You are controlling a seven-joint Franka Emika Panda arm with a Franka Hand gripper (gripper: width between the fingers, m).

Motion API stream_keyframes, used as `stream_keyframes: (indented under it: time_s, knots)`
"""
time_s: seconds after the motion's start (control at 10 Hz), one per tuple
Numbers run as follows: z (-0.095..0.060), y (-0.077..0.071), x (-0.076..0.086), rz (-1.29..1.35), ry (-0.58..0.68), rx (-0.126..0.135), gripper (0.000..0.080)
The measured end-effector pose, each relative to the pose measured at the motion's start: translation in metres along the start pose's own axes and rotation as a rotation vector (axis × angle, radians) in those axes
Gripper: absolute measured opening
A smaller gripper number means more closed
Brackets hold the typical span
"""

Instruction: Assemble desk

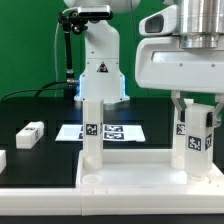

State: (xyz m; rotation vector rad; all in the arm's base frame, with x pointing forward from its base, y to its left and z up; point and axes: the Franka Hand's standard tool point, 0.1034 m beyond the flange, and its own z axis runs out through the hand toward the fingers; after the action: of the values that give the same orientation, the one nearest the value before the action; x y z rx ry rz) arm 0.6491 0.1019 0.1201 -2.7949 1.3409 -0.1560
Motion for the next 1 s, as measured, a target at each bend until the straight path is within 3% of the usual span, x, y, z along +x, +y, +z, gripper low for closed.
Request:
stream_keyframes:
  time_s: [0.3,1.0]
  knots:
    - [0.0004,0.0011,-0.0035,0.290,0.012,0.002,0.0290]
    - [0.0004,0.0011,-0.0035,0.290,0.012,0.002,0.0294]
